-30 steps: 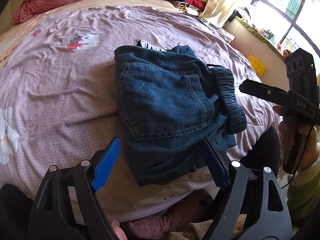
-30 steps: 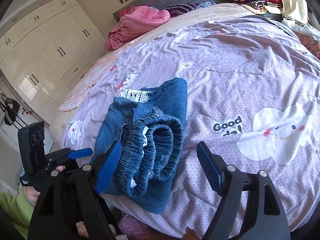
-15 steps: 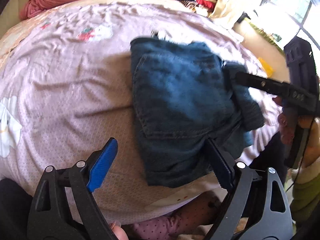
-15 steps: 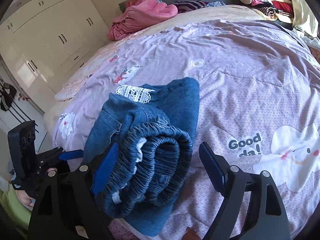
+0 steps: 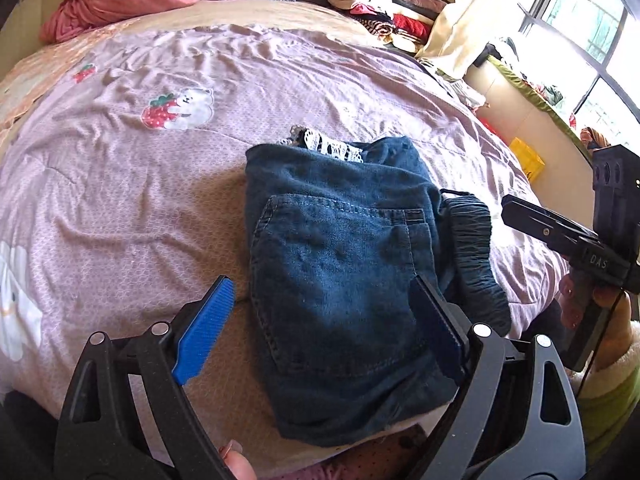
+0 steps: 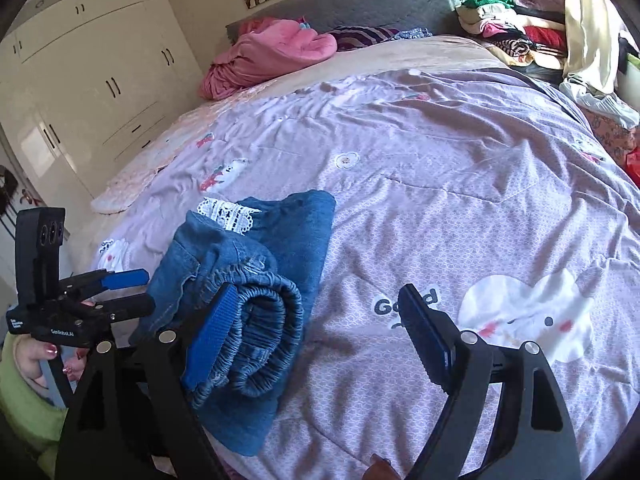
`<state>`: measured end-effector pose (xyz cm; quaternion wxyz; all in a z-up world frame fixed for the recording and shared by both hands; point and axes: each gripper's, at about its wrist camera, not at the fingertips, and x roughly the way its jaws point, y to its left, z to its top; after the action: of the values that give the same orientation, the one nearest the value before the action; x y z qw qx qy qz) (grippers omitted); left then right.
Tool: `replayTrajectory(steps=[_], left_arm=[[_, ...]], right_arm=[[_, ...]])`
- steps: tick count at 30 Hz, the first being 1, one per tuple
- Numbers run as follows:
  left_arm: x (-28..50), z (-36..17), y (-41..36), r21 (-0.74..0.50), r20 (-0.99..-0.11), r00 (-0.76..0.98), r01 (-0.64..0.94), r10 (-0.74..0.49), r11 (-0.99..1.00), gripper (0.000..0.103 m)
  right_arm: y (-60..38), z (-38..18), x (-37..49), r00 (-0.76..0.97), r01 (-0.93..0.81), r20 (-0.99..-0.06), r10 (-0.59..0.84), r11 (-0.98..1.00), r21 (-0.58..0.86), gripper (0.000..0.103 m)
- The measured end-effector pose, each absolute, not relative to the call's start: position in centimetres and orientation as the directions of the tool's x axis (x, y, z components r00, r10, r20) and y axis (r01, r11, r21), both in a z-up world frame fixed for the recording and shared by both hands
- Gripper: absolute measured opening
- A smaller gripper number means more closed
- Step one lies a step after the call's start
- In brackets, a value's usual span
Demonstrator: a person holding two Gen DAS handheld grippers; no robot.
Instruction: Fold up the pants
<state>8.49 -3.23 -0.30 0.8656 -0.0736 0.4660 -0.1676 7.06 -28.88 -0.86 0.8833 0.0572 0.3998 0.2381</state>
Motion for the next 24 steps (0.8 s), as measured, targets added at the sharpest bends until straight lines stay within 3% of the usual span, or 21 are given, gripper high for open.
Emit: replayTrajectory(steps=[5, 13, 17, 24], left_arm=[[9.2, -1.8, -3.6, -0.292, -0.786, 0.502, 0.215, -0.362, 0.932, 0.082], [9.6, -3.0, -3.7, -0.277, -0.798, 0.493, 0.211, -0.346, 0.938, 0.082], [9.7, -3.1, -3.9, -0.272, -0.798, 0.495, 0.212, -0.343, 0.939, 0.082], [9.9, -3.2, -4.3, -0.281, -0.794, 0.493, 0.222, -0.356, 0.934, 0.073]], right_arm=[[-27.9, -2.1, 7.8, 0.528, -0.426, -0.699, 0.482, 0.863, 0.273, 0.078], [-25.8, -3.7, 9.2, 0.456, -0.515, -0.727, 0.513, 0.819, 0.255, 0.045], [-25.7, -4.2, 10.3, 0.421, -0.526, -0.725, 0.545, 0.798, 0.295, 0.045], [-25.9, -5.7, 11.8, 0.356, -0.493, -0.686, 0.635, 0.751, 0.439, 0.045]])
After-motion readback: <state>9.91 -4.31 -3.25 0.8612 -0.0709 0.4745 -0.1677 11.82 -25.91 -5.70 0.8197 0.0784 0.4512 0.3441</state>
